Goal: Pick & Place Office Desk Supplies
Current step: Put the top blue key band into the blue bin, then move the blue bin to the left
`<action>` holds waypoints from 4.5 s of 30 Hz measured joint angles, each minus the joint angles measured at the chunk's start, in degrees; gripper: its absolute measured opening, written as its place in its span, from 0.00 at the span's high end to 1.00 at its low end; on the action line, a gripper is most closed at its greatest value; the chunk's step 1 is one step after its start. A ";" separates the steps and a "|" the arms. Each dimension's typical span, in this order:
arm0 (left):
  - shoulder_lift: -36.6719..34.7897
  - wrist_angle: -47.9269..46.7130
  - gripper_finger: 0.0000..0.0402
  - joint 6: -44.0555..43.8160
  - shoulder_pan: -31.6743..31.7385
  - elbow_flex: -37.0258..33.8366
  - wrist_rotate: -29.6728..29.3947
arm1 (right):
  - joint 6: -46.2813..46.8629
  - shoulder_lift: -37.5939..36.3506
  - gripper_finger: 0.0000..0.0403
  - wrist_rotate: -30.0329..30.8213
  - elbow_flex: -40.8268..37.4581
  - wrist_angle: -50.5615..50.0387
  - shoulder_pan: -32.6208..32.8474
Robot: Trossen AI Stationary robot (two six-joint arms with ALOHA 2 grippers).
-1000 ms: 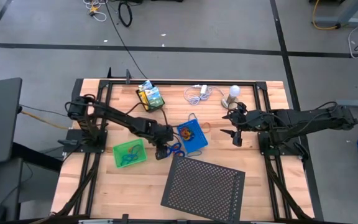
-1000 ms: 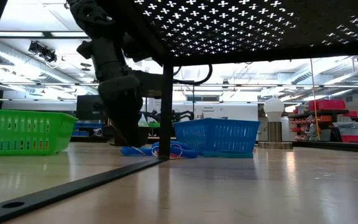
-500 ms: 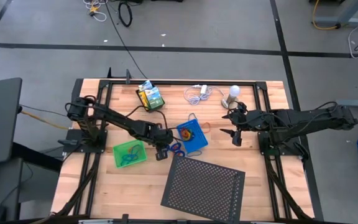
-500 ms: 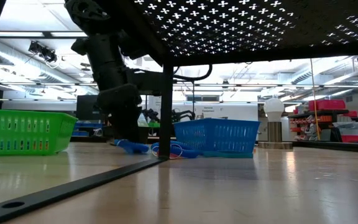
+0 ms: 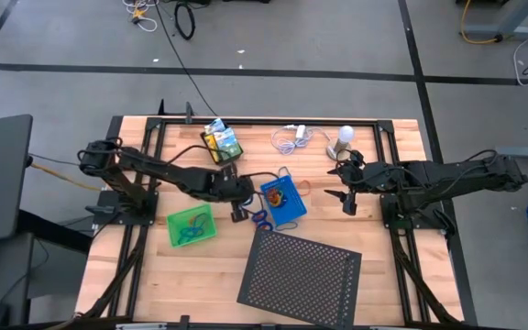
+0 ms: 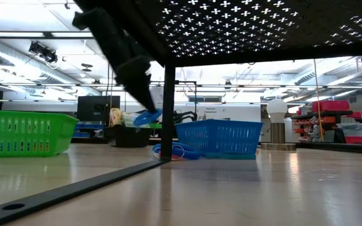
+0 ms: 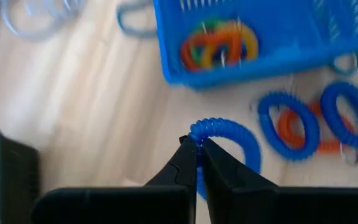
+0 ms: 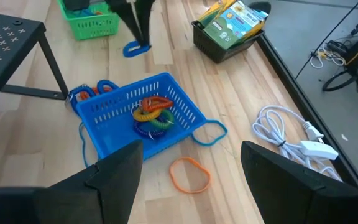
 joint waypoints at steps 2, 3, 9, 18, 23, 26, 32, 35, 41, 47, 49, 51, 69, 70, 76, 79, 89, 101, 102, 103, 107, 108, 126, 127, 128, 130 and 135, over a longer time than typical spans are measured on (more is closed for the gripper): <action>-0.01 1.18 0.98 3.25 0.07 1.92 -0.43 | -0.25 0.02 0.31 -0.01 0.00 -0.02 0.01; -0.05 2.26 0.98 5.11 0.14 2.86 -0.47 | -0.25 0.00 0.31 -0.01 0.00 0.00 0.01; 0.55 10.28 0.98 16.38 3.77 5.01 5.41 | -1.01 0.00 0.31 -0.13 0.00 -0.04 0.01; 5.39 19.23 0.98 21.92 11.39 5.13 19.56 | -1.86 0.02 0.31 -0.17 0.00 -0.11 0.00; 8.17 18.18 0.98 24.10 13.56 5.97 22.47 | -2.64 0.00 0.31 0.27 0.00 -0.07 0.00; 10.01 18.65 0.96 24.90 14.15 7.05 24.70 | -2.85 0.01 0.31 0.92 -0.01 -0.13 -0.01; 11.28 18.48 0.79 25.16 14.74 8.15 26.05 | -2.77 0.02 0.31 0.97 -0.02 -0.55 -0.01; 11.28 18.58 0.71 25.81 15.10 8.19 26.35 | -2.76 0.00 0.31 0.97 -0.02 -0.61 -0.01; 11.13 20.46 0.63 27.73 14.78 8.19 27.71 | -2.61 0.00 0.31 1.01 -0.02 -0.68 -0.35; 11.08 13.90 0.84 27.74 14.58 9.67 31.04 | -2.29 0.00 0.31 1.01 -0.02 -1.30 -0.75; 11.08 11.49 0.95 27.74 14.61 9.83 31.09 | -2.17 0.00 0.31 1.01 -0.01 -1.35 -0.84; 11.08 10.23 0.98 28.06 14.73 9.83 31.50 | -2.20 0.00 0.31 1.01 -0.02 -1.36 -0.84; 11.52 2.22 1.00 30.28 15.13 9.90 29.54 | -2.63 0.00 0.31 0.99 -0.02 -1.27 -0.84; 11.52 1.43 1.00 30.30 15.14 9.92 28.87 | -2.63 0.00 0.31 0.98 -0.02 -1.26 -0.84; 11.54 -6.37 1.00 30.51 15.12 11.51 24.76 | -2.81 0.00 0.31 0.97 -0.02 -1.27 -0.84; 11.54 -11.57 1.00 30.48 15.13 14.11 22.73 | -2.81 0.00 0.31 0.97 -0.02 -1.42 -0.84; 11.54 -24.26 1.00 30.84 16.74 19.56 19.43 | -2.82 0.00 0.31 0.97 -0.02 -2.29 -0.84; 13.39 -16.61 1.00 33.63 16.11 19.65 29.26 | -3.22 0.00 0.31 0.98 -0.02 -2.29 -0.82; 13.93 -16.83 1.00 33.62 16.13 19.65 29.25 | -3.22 0.01 0.31 0.97 -0.02 -2.27 -0.83; 14.57 -16.88 1.00 33.68 16.16 19.65 29.25 | -3.22 0.02 0.31 0.99 -0.02 -2.27 -0.82; 17.06 -17.44 1.00 33.69 16.07 19.65 29.07 | -3.02 0.02 0.31 0.98 -0.02 -2.25 -0.84; 17.47 -17.53 1.00 33.70 16.06 19.65 28.97 | -3.01 0.02 0.31 0.98 0.00 -2.24 -0.82; 17.57 -35.08 1.00 29.56 19.73 19.58 21.89 | -2.86 0.02 0.31 0.99 0.00 -3.45 -0.84; 17.57 -35.06 1.00 29.50 20.18 19.58 21.88 | -2.81 0.01 0.31 0.97 -0.02 -3.69 -0.83; 17.57 -34.90 1.00 29.57 20.66 19.58 21.91 | -2.81 0.02 0.31 0.97 -0.02 -3.95 -0.82; 17.57 -34.17 1.00 29.84 21.69 19.58 21.91 | -2.70 0.00 0.31 0.99 0.00 -4.33 -0.84; 17.57 -33.77 1.00 28.81 23.99 19.56 21.86 | -2.61 0.02 0.31 0.97 -0.01 -4.51 -0.83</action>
